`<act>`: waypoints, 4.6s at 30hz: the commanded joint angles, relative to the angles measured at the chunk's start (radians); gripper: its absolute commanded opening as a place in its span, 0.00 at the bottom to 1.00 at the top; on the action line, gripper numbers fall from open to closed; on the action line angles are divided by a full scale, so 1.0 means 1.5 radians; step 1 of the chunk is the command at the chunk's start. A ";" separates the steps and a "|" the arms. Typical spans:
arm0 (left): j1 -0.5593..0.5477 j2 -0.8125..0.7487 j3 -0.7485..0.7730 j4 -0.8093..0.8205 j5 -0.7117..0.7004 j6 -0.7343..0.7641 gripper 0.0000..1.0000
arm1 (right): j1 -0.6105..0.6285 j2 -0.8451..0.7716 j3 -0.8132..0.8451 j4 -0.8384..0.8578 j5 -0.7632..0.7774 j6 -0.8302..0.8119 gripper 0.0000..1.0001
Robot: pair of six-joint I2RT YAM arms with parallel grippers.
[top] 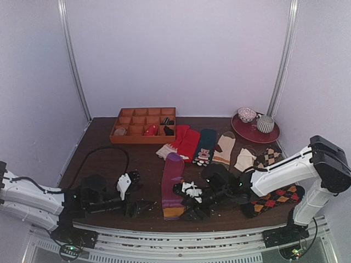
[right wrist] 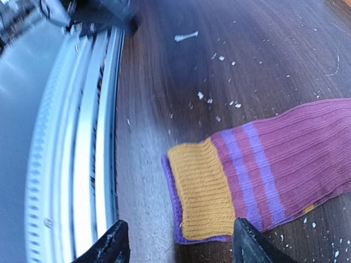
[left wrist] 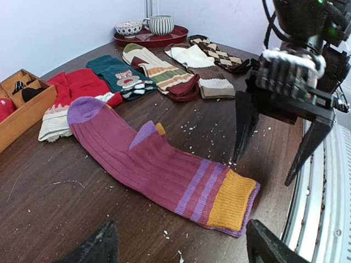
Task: Roll the socks
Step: Roll a pair of socks at the center of the board.
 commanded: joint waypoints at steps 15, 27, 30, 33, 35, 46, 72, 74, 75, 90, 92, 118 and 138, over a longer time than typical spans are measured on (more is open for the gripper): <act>0.001 -0.004 0.003 -0.014 -0.021 0.006 0.79 | 0.070 0.046 -0.050 0.124 0.147 -0.271 0.61; 0.001 -0.003 0.005 -0.023 -0.023 0.003 0.79 | 0.070 0.092 -0.038 0.137 0.164 -0.267 0.54; 0.001 -0.005 0.006 -0.027 -0.024 0.003 0.79 | 0.070 0.103 -0.038 0.134 0.174 -0.268 0.51; 0.001 -0.006 0.006 -0.029 -0.025 0.003 0.79 | 0.070 0.114 -0.032 0.115 0.175 -0.254 0.43; 0.001 -0.008 0.006 -0.031 -0.025 0.003 0.79 | 0.070 0.122 -0.030 0.100 0.178 -0.239 0.34; 0.001 -0.033 0.000 -0.026 0.008 0.016 0.76 | 0.033 0.156 0.038 -0.038 0.019 0.000 0.08; -0.038 0.265 0.027 0.272 0.252 0.066 0.77 | -0.076 0.238 0.069 -0.073 -0.246 0.293 0.00; -0.040 0.290 0.041 0.279 0.261 0.072 0.76 | -0.078 0.239 0.070 -0.080 -0.243 0.287 0.00; -0.041 0.299 0.046 0.284 0.265 0.073 0.76 | -0.078 0.239 0.071 -0.082 -0.243 0.286 0.00; -0.042 0.428 0.109 0.237 0.237 0.095 0.71 | -0.085 0.242 0.075 -0.080 -0.255 0.296 0.00; -0.042 0.437 0.102 0.248 0.231 0.091 0.71 | -0.085 0.242 0.075 -0.080 -0.254 0.297 0.00; -0.042 0.457 0.107 0.249 0.219 0.069 0.41 | -0.086 0.236 0.065 -0.066 -0.249 0.318 0.00; -0.030 0.479 0.160 0.049 0.214 -0.105 0.00 | -0.087 0.144 0.017 -0.001 -0.199 0.274 0.26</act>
